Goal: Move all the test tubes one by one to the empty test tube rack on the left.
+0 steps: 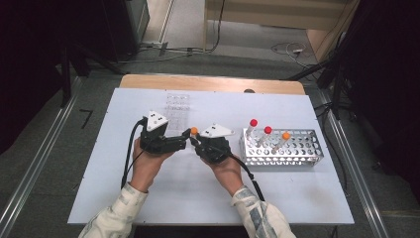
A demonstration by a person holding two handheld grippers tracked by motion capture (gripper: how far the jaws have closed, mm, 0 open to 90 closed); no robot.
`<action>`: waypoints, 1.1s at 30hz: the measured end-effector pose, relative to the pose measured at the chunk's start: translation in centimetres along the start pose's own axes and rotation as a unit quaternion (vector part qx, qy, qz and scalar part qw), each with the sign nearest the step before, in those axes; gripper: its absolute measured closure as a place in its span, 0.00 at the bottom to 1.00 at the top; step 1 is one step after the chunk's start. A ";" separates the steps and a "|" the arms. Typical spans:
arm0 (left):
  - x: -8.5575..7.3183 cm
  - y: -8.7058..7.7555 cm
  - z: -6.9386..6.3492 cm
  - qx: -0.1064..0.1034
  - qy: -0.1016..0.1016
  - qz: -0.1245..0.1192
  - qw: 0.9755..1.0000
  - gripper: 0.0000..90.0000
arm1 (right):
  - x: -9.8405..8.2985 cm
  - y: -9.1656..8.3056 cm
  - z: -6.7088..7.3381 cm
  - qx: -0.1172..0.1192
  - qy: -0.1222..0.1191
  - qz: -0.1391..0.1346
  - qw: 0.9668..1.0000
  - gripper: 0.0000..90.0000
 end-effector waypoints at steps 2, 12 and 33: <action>-0.1 0.1 -0.2 -0.004 0.005 0.002 1.000 0.22 | 0.2 0.0 0.4 0.004 -0.002 -0.002 1.000 0.80; -0.2 0.0 -0.9 -0.025 0.026 0.000 0.999 0.53 | 1.0 0.4 1.8 0.017 -0.011 -0.006 1.000 0.80; -0.3 -0.1 -1.0 -0.029 0.029 -0.002 0.999 0.78 | 1.0 0.1 2.2 0.039 -0.013 -0.003 0.999 0.63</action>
Point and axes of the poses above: each handheld gripper's, and its own axes: y roughly forward along the jaws, x roughly out of its top, z roughly to its left, the point moved 9 cm from there along y, roughly forward along the jaws, and after that the axes turned 4 degrees about z, right-handed, at the moved point
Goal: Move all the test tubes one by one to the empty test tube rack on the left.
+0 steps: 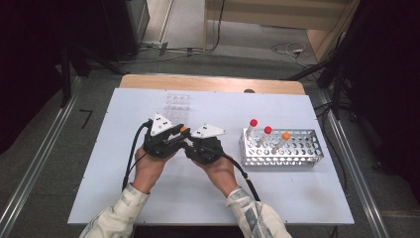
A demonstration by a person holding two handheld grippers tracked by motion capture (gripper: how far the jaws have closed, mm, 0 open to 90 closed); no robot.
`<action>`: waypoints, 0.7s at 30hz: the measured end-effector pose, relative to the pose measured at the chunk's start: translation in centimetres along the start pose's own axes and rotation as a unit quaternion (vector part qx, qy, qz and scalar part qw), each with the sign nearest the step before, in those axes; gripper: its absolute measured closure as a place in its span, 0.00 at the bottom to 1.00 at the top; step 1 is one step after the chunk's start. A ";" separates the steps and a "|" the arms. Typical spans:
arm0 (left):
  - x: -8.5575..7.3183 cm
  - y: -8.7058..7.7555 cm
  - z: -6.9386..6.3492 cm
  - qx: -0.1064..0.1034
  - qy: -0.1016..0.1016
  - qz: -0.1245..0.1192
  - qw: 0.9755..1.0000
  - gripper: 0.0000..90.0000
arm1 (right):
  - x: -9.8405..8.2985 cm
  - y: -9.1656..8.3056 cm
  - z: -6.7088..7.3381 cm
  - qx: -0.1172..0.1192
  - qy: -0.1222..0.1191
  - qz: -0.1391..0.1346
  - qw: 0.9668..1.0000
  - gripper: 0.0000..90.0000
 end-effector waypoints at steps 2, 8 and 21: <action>0.1 0.0 0.2 0.001 -0.003 -0.002 1.000 0.78 | -0.1 -0.2 0.0 0.000 -0.002 0.004 1.000 0.56; 0.6 -0.6 0.9 0.006 -0.015 -0.010 1.000 0.78 | -0.6 -1.4 -0.5 -0.001 -0.014 0.012 1.000 0.51; 2.1 -1.7 2.6 0.017 -0.028 -0.021 0.999 0.78 | -1.8 -4.4 -1.9 -0.003 -0.012 0.005 1.000 0.51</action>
Point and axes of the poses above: each handheld gripper's, and its own axes: y roughly forward along the jaws, x roughly out of its top, z roughly to its left, the point moved 9 cm from there along y, roughly forward along the jaws, and after that the axes turned 4 degrees about z, right-handed, at the moved point
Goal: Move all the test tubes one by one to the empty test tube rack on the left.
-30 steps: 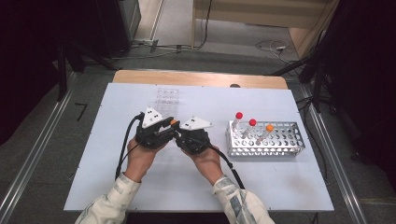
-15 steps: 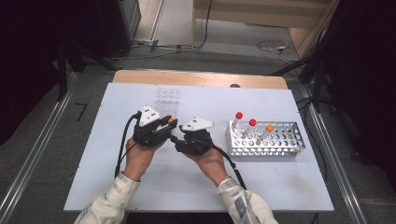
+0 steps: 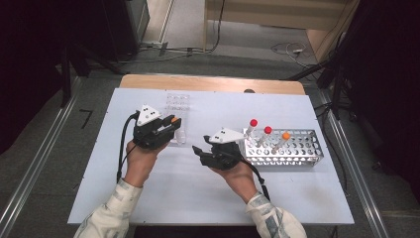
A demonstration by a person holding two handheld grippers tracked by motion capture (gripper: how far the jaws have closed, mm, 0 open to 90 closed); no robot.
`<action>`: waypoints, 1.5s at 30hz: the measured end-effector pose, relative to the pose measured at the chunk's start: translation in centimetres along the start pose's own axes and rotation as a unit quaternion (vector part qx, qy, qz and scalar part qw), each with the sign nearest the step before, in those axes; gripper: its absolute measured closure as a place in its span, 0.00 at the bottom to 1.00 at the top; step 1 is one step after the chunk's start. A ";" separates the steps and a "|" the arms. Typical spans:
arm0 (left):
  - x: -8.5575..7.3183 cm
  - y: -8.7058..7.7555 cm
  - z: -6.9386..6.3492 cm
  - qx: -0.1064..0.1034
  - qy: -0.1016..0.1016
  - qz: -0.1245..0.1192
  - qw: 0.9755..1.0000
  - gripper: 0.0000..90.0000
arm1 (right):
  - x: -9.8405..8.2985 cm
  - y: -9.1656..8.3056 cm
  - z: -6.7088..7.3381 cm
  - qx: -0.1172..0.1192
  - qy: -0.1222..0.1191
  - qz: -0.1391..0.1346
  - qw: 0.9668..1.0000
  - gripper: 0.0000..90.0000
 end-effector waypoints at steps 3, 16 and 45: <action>0.5 -0.2 0.3 0.006 0.001 -0.002 1.000 0.78 | -0.2 -0.4 0.0 -0.001 0.000 0.000 1.000 0.51; 3.1 0.3 2.0 0.043 0.005 -0.007 0.999 0.78 | -1.2 -1.0 -0.4 0.000 0.005 -0.002 1.000 0.50; 3.9 3.3 3.5 0.094 0.001 -0.012 0.995 0.78 | -1.3 -1.2 -0.4 0.005 0.011 -0.006 1.000 0.44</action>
Point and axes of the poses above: each handheld gripper's, and its own axes: y roughly forward along the jaws, x roughly out of its top, z roughly to its left, the point moved 9 cm from there along y, roughly forward along the jaws, and after that the axes turned 4 degrees about z, right-handed, at the moved point
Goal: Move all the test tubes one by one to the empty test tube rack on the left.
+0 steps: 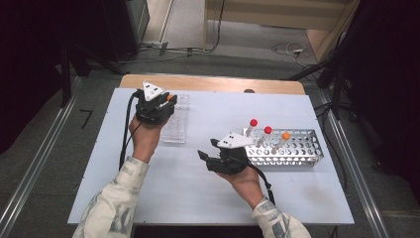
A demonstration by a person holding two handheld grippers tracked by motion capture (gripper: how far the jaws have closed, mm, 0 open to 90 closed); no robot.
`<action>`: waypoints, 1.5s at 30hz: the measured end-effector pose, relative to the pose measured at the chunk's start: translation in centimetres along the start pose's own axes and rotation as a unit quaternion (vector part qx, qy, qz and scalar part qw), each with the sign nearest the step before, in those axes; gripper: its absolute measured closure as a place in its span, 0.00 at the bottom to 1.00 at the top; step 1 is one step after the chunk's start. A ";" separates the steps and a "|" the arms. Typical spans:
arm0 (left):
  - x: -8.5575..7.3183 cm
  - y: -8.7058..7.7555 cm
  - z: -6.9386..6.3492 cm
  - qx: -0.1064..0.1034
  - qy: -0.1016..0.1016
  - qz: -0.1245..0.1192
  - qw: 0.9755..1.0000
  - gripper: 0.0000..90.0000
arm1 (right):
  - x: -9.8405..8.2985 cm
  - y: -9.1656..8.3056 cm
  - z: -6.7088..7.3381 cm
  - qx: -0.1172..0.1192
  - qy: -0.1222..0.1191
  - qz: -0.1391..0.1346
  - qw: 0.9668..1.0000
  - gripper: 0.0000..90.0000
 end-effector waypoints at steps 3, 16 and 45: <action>-0.1 0.2 -0.1 0.003 0.004 0.002 1.000 0.78 | 0.0 -0.1 0.0 0.000 0.000 -0.001 1.000 0.44; -2.1 1.4 -0.2 0.012 -0.003 0.015 1.000 0.78 | 0.0 -0.1 -0.1 0.000 0.000 -0.001 1.000 0.44; -3.6 -0.1 0.2 -0.015 -0.044 0.035 0.998 0.26 | -0.2 -0.8 -0.8 -0.008 0.005 -0.005 1.000 0.44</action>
Point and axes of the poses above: each handheld gripper's, and its own axes: y roughly forward along the jaws, x roughly out of its top, z roughly to its left, the point moved 9 cm from there along y, roughly forward along the jaws, and after that the axes turned 4 degrees about z, right-handed, at the moved point
